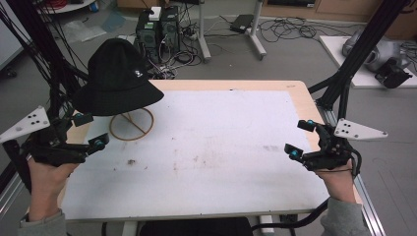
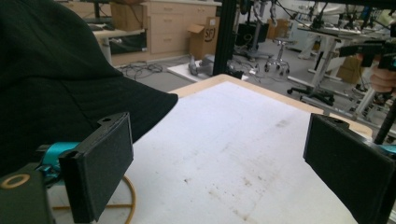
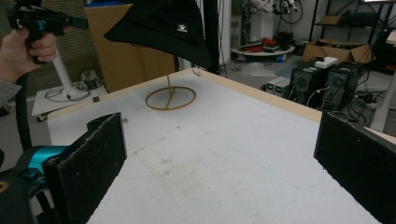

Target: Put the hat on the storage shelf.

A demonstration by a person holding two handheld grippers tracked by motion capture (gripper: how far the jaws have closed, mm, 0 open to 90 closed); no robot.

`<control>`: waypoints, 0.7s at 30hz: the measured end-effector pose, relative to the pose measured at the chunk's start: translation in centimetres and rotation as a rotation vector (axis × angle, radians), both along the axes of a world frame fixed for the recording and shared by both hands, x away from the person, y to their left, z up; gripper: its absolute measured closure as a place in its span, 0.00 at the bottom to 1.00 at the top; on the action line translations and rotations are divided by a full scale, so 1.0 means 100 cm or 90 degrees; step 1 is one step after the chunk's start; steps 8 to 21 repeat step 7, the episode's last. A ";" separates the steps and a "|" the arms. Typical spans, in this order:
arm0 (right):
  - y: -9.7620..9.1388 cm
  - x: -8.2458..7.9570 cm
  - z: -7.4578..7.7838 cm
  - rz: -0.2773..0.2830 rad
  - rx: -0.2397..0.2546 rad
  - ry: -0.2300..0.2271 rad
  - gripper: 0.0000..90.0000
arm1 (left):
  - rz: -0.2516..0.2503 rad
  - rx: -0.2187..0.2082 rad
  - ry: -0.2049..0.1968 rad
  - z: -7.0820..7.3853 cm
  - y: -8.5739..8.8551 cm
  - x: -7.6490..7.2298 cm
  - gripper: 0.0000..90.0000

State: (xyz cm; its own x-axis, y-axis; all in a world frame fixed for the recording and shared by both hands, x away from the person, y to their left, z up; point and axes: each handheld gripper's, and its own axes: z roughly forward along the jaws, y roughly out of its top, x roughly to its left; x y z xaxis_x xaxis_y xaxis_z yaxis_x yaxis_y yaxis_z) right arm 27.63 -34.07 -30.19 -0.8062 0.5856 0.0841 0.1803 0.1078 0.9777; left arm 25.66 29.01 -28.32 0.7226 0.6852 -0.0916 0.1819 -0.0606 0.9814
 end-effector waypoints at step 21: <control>0.004 -0.001 0.000 0.006 -0.008 0.000 0.02 | -0.013 0.011 -0.002 0.001 -0.009 -0.001 0.10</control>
